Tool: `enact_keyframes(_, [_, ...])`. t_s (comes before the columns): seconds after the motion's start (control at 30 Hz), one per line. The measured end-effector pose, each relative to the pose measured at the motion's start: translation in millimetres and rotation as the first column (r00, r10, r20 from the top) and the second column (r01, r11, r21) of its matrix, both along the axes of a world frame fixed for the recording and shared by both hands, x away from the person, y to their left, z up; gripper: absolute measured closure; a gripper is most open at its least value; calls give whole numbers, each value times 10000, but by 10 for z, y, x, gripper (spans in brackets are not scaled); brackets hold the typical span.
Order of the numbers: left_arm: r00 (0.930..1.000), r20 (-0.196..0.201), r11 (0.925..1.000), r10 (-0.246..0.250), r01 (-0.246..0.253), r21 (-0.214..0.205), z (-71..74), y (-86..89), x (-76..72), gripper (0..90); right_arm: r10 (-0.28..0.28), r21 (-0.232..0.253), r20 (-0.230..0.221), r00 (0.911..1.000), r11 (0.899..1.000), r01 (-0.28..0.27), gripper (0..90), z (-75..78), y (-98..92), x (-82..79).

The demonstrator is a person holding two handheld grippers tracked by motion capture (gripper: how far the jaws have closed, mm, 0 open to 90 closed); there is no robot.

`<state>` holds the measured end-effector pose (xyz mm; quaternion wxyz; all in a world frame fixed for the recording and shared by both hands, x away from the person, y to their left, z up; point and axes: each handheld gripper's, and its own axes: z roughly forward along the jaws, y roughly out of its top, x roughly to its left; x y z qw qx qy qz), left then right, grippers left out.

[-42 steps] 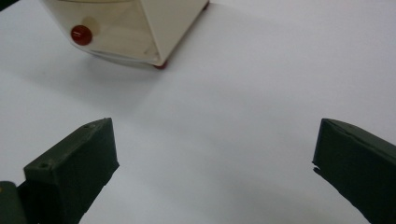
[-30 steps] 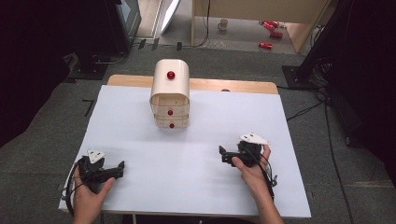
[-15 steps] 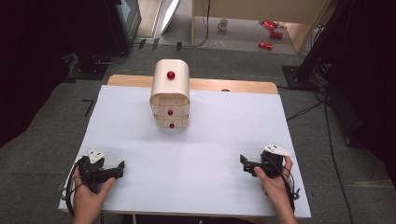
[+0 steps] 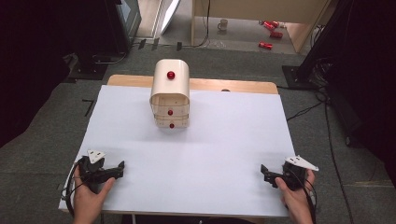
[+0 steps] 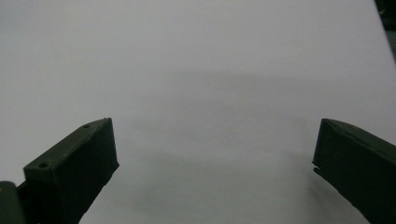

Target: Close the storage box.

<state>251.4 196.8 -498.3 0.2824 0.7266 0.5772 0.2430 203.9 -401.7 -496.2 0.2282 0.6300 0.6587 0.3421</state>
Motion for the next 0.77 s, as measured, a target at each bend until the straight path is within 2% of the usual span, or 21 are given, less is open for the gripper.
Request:
enact_keyframes(0.1, [10000, -1, 10000, 1, -1, -3, 0, 0, 0, 13, -66, -306, -93, 9999, 9995, 63, 0, -41, -64, -79])
enact_keyframes(0.13, [10000, -1, 10000, 0, 0, -4, 0, 0, 0, 13, -96, -273, -130, 9999, 9996, 92, 0, -48, -81, -98])
enact_keyframes(0.23, [10000, -4, 10000, -3, 3, -3, 0, 1, 0, 13, 171, -366, -121, 9998, 9992, -176, 0, -63, -76, -129])
enact_keyframes(0.33, [10000, -3, 10000, -5, 5, -3, 0, 1, 0, 13, 158, -1173, -271, 9995, 9929, -189, 0, -83, 2, -118])
enact_keyframes(0.77, [10000, -3, 10000, -6, 6, -11, 0, 2, 0, 13, 117, -1143, -208, 9997, 9933, -140, 0, -89, 3, -123])
